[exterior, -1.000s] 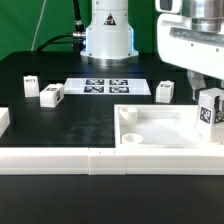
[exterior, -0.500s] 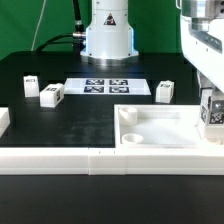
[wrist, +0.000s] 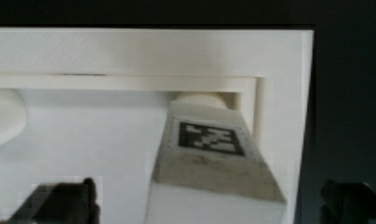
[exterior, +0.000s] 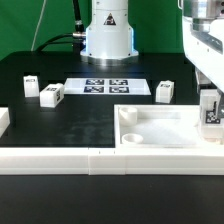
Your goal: Assemble one leg
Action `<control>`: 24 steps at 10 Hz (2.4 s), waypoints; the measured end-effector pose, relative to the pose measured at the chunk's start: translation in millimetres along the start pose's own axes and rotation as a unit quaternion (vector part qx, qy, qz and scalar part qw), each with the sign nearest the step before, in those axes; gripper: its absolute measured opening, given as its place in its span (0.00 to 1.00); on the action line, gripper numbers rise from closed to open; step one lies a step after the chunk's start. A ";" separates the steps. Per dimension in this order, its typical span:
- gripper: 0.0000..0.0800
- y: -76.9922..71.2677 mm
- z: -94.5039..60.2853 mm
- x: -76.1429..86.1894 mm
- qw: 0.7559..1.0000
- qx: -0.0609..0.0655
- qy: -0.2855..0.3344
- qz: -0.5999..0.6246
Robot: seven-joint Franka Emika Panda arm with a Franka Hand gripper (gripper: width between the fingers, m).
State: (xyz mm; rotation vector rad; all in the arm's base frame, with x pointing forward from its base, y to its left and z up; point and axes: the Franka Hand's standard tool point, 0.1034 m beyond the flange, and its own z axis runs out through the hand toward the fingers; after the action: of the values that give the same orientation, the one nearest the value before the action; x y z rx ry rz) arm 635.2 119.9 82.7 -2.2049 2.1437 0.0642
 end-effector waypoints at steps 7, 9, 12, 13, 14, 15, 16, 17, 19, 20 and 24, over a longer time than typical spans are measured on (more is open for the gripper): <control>0.81 -0.6 -0.9 -3.0 0.933 0.000 0.000 -0.361; 0.81 -0.6 -0.9 -2.9 0.887 -0.001 0.002 -0.461; 0.81 -0.9 -0.9 -0.6 0.815 -0.003 0.005 -0.580; 0.81 -1.0 -0.9 -0.3 0.804 -0.003 0.005 -0.594; 0.81 -1.0 -0.9 0.2 0.797 -0.003 0.005 -0.604; 0.69 -1.0 -0.9 0.1 0.798 -0.003 0.005 -0.603; 0.69 -1.0 -0.9 0.2 0.798 -0.003 0.005 -0.603; 0.46 -1.0 -0.9 0.3 0.798 -0.003 0.005 -0.603; 0.36 -1.1 -0.9 0.9 0.805 -0.003 0.005 -0.593; 0.36 -1.2 -0.9 1.5 0.807 -0.003 0.005 -0.590; 0.36 -1.2 -0.3 1.8 0.909 0.000 0.005 -0.418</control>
Offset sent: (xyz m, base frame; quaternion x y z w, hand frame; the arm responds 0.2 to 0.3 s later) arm 0.0032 0.0049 0.0030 -0.0065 -0.0074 -0.2708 0.9626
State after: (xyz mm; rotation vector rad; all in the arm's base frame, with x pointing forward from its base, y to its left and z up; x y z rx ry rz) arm 636.4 118.2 82.9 -2.8949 1.0261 0.0038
